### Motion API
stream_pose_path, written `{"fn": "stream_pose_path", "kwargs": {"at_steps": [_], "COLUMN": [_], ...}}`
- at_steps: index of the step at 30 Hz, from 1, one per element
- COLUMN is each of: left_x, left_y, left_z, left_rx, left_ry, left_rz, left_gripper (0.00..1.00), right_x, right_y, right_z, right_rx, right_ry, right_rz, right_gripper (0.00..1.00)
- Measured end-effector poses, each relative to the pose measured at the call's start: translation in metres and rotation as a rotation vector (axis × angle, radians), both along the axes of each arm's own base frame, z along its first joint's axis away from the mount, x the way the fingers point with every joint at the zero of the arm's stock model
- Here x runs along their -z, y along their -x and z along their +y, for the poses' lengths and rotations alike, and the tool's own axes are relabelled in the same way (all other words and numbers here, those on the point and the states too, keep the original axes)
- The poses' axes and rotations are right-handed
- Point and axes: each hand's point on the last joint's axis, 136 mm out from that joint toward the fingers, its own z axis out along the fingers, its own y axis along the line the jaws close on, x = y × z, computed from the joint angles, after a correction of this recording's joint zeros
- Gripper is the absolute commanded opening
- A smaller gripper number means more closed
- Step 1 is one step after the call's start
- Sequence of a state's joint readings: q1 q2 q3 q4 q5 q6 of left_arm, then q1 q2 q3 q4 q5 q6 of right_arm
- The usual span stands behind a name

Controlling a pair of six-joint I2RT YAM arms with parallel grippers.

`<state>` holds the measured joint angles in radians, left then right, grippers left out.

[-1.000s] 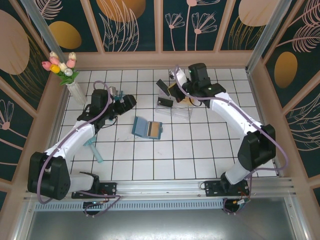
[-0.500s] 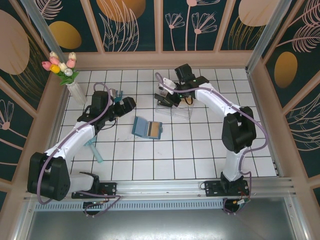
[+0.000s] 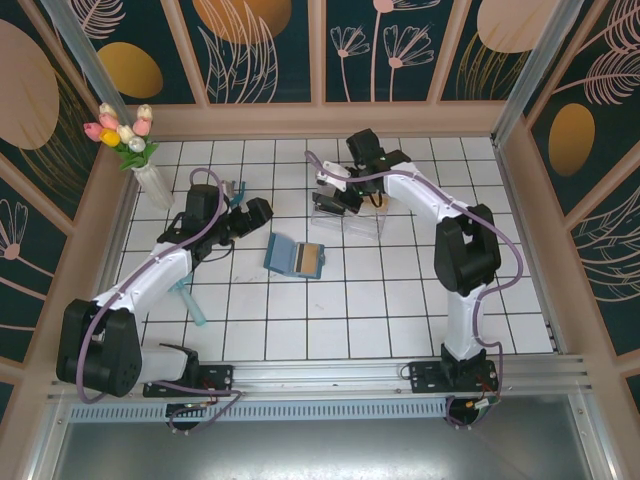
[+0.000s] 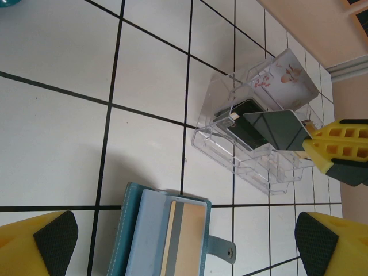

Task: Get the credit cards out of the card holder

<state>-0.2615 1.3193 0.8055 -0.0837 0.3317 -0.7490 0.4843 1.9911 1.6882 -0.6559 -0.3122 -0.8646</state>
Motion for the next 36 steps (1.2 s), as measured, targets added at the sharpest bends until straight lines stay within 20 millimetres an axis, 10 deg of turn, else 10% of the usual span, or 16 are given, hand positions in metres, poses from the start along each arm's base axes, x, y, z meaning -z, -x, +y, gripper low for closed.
{"fn": "stream_pose_path", "kwargs": {"at_steps": [27,36], "left_x": [0.008,0.009], "left_y": [0.003,0.003], "left_z": [-0.004,-0.004], "left_rx": [0.019,0.023], "left_ry": [0.013,0.015], "left_rz": [0.027,0.029], "left_gripper": [0.99,0.98], "right_x": [0.035,0.02], "right_y": [-0.013,-0.019], "right_z": [-0.009,-0.005], "right_rx": [0.022,0.047], "right_ry": [0.089,0.059], "right_rz": [0.036,0.02], "right_gripper": [0.12,0.18]}}
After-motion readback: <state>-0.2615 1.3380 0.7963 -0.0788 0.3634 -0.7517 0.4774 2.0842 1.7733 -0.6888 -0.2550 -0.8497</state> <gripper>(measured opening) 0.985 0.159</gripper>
